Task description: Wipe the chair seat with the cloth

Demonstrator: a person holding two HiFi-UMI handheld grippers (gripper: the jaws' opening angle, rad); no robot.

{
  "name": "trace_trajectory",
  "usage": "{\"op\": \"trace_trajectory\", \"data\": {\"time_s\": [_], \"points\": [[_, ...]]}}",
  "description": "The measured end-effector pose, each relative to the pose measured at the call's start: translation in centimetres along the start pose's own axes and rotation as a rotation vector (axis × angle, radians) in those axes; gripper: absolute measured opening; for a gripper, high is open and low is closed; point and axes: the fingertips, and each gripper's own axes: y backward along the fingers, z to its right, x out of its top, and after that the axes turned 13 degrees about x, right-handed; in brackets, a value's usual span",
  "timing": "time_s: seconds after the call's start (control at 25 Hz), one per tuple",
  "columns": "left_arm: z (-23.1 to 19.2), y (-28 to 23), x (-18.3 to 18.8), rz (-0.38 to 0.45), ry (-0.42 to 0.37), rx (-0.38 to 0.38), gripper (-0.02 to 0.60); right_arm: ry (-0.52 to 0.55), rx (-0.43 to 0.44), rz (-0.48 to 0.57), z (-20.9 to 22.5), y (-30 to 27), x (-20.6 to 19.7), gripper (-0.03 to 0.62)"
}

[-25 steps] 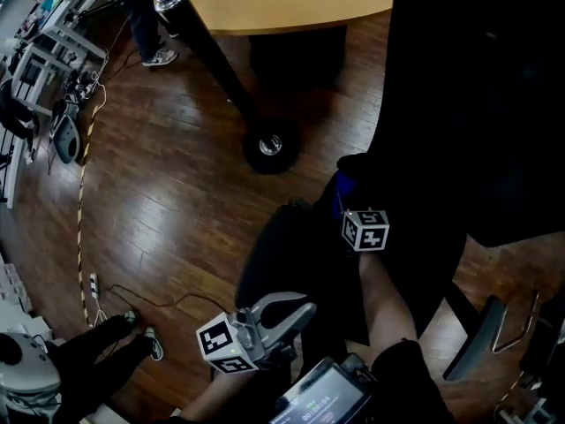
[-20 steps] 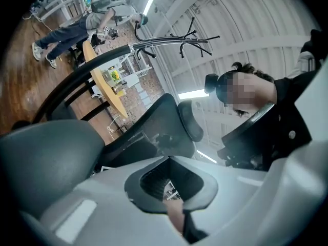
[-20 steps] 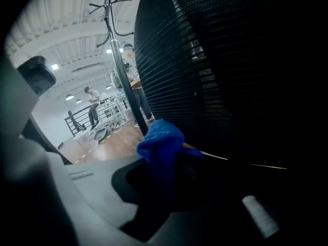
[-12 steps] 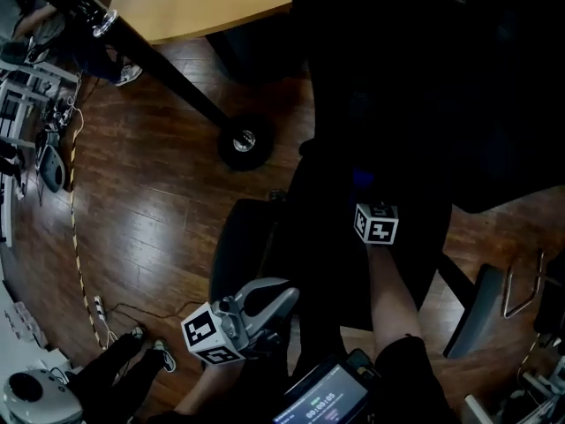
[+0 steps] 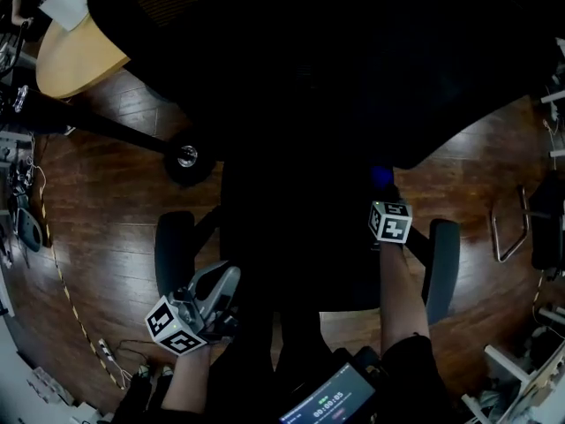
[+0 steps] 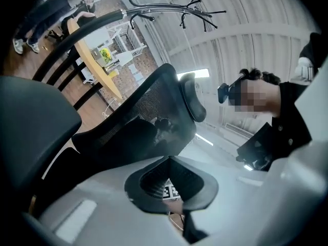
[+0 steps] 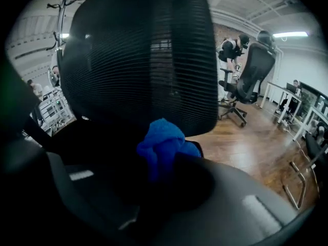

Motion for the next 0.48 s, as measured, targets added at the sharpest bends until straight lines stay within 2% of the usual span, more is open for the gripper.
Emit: {"op": "trace_trajectory", "data": {"time_s": [0.12, 0.32, 0.4, 0.48], "points": [[0.0, -0.7, -0.2, 0.001, 0.002, 0.015, 0.003, -0.033, 0.011, 0.046, 1.3, 1.1, 0.3, 0.058], [0.8, -1.1, -0.1, 0.020, -0.003, 0.011, 0.003, -0.022, 0.022, 0.066, 2.1, 1.0, 1.2, 0.058], [1.2, -0.1, 0.2, 0.037, 0.006, 0.007, 0.003, -0.021, 0.044, 0.080, 0.9, 1.6, 1.8, 0.058], [1.8, 1.0, 0.8, 0.044, 0.012, -0.001, 0.003, -0.024, 0.086, 0.114, -2.0, 2.2, 2.5, 0.058]]}}
